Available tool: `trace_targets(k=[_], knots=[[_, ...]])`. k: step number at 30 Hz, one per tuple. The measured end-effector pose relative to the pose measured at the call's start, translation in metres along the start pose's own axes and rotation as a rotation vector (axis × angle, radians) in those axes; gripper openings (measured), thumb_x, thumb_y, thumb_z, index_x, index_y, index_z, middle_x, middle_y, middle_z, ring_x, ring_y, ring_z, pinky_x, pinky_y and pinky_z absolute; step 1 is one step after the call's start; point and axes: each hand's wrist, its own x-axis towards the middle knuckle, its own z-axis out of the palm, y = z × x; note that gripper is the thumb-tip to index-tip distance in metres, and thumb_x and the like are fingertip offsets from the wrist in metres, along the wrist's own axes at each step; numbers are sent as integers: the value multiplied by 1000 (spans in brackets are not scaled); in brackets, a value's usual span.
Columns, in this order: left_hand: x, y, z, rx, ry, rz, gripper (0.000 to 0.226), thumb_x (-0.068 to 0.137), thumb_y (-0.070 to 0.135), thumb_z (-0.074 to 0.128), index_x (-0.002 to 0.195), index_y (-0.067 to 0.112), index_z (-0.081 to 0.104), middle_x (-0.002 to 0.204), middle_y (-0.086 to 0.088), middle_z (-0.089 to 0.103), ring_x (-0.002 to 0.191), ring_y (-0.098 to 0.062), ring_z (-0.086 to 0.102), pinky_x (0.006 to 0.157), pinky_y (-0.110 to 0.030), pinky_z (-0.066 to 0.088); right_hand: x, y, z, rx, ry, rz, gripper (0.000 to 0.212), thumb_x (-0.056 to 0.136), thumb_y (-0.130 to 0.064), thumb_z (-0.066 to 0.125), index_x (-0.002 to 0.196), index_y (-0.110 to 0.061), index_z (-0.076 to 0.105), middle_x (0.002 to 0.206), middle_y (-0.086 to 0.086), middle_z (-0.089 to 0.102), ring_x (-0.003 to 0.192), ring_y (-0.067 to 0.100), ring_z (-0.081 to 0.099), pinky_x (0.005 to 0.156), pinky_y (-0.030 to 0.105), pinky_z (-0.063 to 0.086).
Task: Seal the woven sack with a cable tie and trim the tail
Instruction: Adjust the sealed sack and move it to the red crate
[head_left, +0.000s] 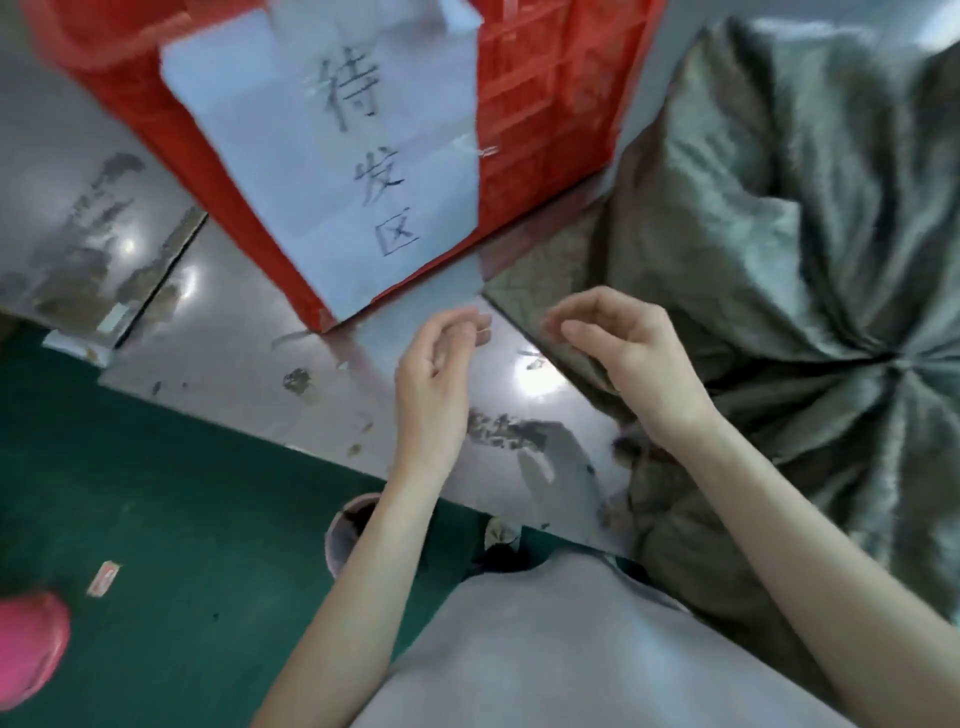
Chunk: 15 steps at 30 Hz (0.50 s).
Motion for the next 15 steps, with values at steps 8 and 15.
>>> trace_targets(k=[8, 15], knots=[[-8, 31, 84, 12, -197, 112, 19, 98, 16, 52, 116, 21, 57, 118, 8, 64, 109, 2, 59, 95, -15, 45, -44, -10, -77, 59, 330, -187, 15, 87, -3, 56, 97, -9, 66, 96, 5, 71, 94, 15, 67, 89, 29, 49], [-16, 32, 134, 77, -246, 229, 32, 96, 16, 53, 128, 14, 50, 133, 0, 53, 123, -7, 51, 101, -17, 41, -73, 2, -141, -18, 639, -189, 16, 85, -1, 56, 98, -5, 65, 95, 9, 70, 89, 15, 64, 83, 32, 48]])
